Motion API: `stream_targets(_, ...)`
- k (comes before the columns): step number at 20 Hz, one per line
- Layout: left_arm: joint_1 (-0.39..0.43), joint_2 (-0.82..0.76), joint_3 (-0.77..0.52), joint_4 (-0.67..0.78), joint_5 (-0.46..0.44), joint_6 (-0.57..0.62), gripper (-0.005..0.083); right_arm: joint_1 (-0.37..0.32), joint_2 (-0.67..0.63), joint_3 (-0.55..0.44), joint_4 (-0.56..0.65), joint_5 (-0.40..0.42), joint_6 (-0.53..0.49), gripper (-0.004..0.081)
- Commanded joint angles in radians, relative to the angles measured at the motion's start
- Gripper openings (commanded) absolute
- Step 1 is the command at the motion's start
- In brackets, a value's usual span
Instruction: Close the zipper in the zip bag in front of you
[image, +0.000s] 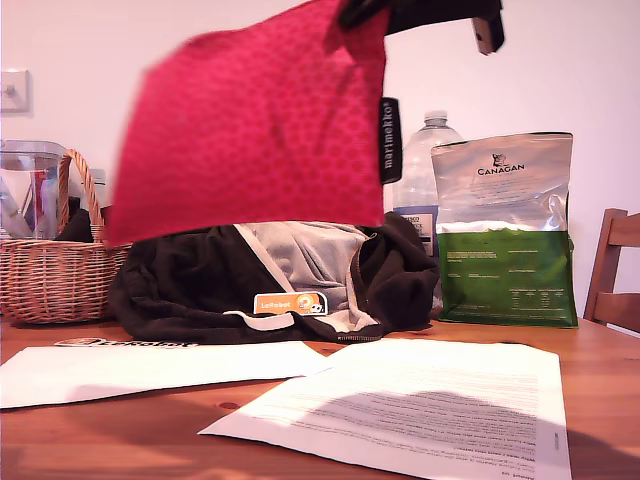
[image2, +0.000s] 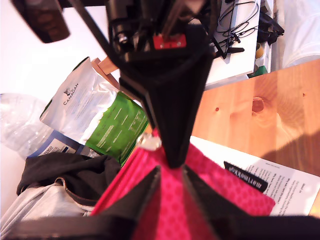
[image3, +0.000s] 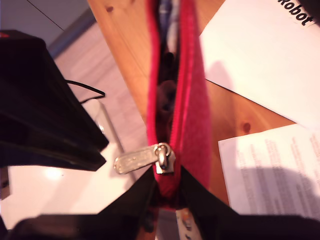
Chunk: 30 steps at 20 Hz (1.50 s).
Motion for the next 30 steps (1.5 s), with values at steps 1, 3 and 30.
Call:
stream_targets(1,-0.002,0.006,-0.024,0.024,0.009,0.004,0.0171,-0.005,-0.001,0.031,-0.003,-0.032,-0.001,-0.0011)
stream_targets(3,-0.002,0.006,-0.024,0.051,0.009,0.012,0.0183,-0.008,-0.001,0.031,-0.012,-0.053,-0.002,-0.0011)
stream_targets(30,-0.003,0.054,-0.024,0.129,0.084,0.191,0.0067,0.032,-0.001,0.031,-0.026,-0.139,-0.029,-0.0011)
